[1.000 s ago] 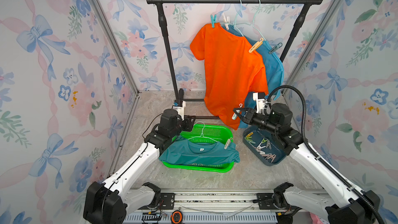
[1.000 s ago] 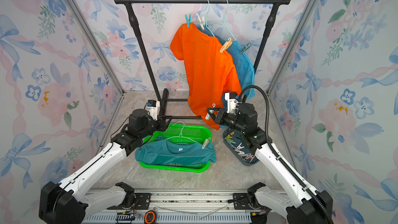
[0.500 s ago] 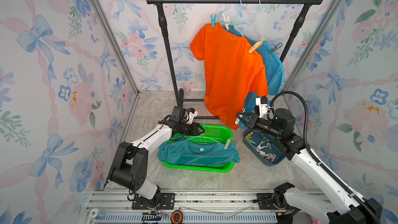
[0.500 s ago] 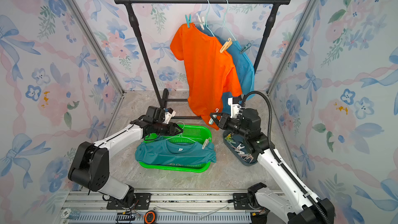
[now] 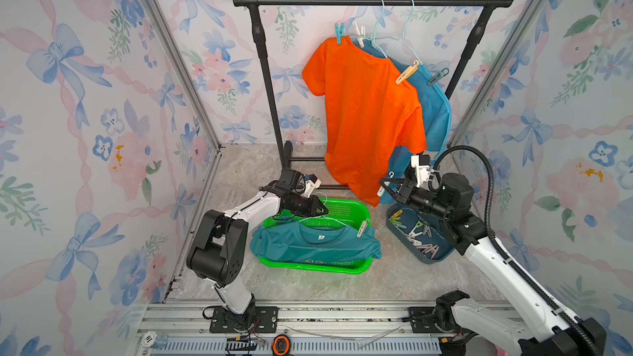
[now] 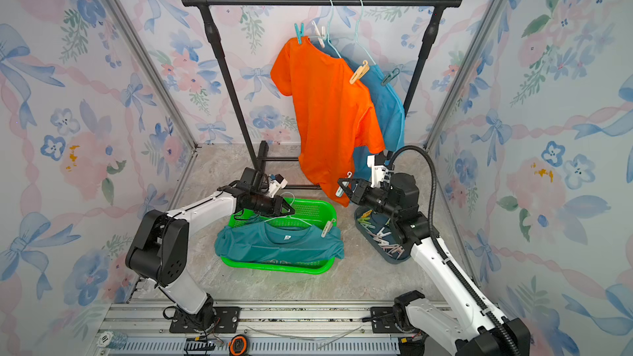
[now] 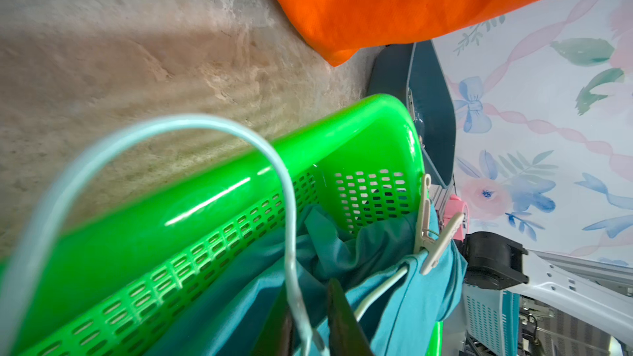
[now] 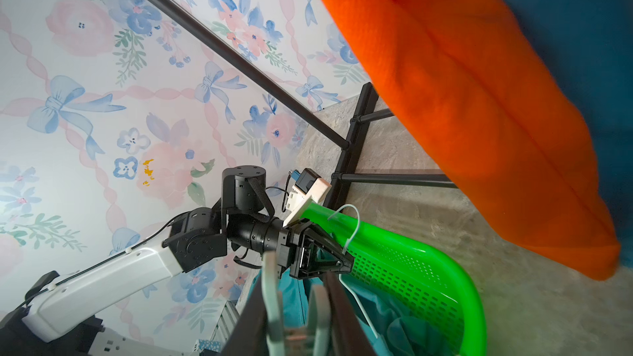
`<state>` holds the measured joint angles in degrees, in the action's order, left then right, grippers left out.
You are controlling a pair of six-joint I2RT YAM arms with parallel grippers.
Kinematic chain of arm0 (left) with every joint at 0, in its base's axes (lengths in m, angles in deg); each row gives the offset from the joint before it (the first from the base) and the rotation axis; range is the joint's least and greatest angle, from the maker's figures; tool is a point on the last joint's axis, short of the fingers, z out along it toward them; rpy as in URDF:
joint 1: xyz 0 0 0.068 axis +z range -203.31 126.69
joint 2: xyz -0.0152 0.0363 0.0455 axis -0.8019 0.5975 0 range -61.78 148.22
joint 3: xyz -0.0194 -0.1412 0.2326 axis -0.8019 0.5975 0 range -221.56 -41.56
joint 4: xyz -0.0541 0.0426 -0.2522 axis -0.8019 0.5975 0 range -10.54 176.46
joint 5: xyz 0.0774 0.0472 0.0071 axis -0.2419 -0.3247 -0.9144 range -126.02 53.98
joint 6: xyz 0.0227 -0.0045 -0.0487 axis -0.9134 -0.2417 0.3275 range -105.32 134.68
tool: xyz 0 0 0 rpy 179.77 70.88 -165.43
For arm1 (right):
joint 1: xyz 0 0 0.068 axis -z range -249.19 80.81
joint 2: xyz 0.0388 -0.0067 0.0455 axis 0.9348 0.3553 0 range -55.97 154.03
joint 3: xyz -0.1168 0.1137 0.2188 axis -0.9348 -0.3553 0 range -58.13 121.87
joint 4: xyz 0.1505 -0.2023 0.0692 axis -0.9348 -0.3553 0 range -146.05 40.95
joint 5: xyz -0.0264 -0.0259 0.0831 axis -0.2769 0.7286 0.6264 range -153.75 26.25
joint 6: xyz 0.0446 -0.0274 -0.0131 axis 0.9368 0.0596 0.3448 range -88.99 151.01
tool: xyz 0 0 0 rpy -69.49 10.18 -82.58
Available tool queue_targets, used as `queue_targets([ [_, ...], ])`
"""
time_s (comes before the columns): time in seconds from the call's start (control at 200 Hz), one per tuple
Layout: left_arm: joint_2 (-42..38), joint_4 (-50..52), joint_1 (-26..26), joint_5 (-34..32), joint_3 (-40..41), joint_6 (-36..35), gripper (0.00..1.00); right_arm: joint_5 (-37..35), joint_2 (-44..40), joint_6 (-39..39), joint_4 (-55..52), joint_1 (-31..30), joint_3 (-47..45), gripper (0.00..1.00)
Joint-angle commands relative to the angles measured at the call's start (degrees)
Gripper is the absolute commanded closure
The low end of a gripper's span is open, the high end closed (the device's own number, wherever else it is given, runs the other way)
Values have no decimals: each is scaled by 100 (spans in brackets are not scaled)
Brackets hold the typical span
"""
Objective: Use clothespins to secure the t-shirt on both sides of the hanger
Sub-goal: Pick up the hanger from the basket.
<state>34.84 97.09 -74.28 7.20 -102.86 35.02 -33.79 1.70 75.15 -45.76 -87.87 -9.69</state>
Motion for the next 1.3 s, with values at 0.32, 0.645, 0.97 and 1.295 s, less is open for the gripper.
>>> queue_targets([
  [0.32,-722,51,-47,-361,-384,160,100,75,-184,59,24,66,32,75],
  [0.645,-2464,111,92,-1801,-649,876,100,-46,-475,-61,-356,23,457,76],
  [0.97,-3683,243,444,-4048,-1312,1603,100,-327,-503,-211,-549,-296,856,76],
  [1.295,-3993,-157,444,-6237,-1515,3363,100,-482,-308,-282,-475,-530,1118,76],
])
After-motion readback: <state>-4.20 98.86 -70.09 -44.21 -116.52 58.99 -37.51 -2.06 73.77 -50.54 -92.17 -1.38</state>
